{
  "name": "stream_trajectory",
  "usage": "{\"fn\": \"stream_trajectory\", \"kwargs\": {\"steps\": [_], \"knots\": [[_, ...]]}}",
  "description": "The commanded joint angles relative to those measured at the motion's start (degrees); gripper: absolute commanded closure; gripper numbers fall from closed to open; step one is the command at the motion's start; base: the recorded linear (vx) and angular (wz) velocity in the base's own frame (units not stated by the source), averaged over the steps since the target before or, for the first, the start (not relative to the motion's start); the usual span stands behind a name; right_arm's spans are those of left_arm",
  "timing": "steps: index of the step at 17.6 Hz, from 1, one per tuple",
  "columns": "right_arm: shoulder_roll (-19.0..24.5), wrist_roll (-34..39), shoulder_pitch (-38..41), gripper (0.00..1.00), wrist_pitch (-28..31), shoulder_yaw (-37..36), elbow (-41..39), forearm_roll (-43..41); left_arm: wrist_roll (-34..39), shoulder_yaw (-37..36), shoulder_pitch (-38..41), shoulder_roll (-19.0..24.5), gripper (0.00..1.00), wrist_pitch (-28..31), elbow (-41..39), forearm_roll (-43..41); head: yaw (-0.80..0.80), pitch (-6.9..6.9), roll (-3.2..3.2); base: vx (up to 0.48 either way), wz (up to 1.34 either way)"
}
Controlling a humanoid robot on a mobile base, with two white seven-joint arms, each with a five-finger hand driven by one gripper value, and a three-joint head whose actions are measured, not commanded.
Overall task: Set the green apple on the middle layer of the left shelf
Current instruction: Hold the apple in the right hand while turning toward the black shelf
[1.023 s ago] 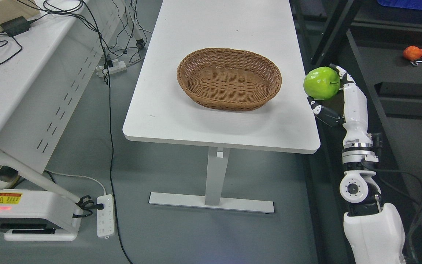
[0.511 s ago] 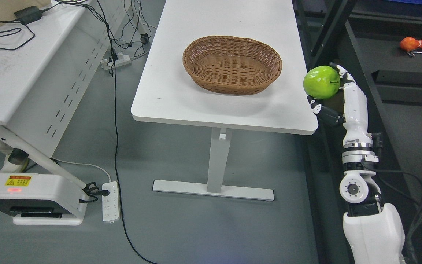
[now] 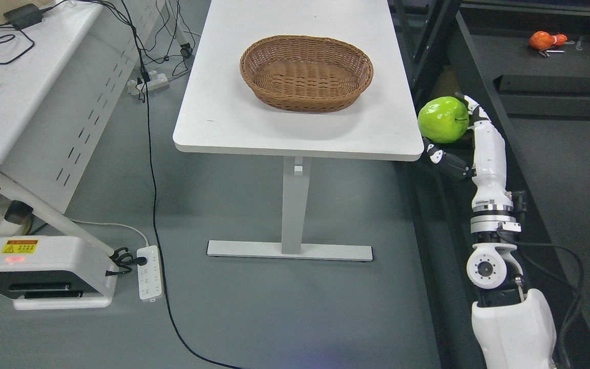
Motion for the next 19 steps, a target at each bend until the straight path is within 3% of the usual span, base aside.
{"fn": "stream_trajectory", "kwargs": {"steps": [1,19], "knots": [[4.6,-0.1,1.9,0.99,-0.2,1.4,-0.1,0.6,0.0,-0.1,0.0,1.0,0.0,0.0,0.0,0.0,0.0,0.0,0.0,-0.128,0.0],[5.0,-0.1,4.4,0.99,-0.3,1.2,-0.6,0.4,0.0,0.0,0.0,1.0,0.0,0.0,0.1,0.0,0.0,0.0,0.0,-0.157,0.1]]}}
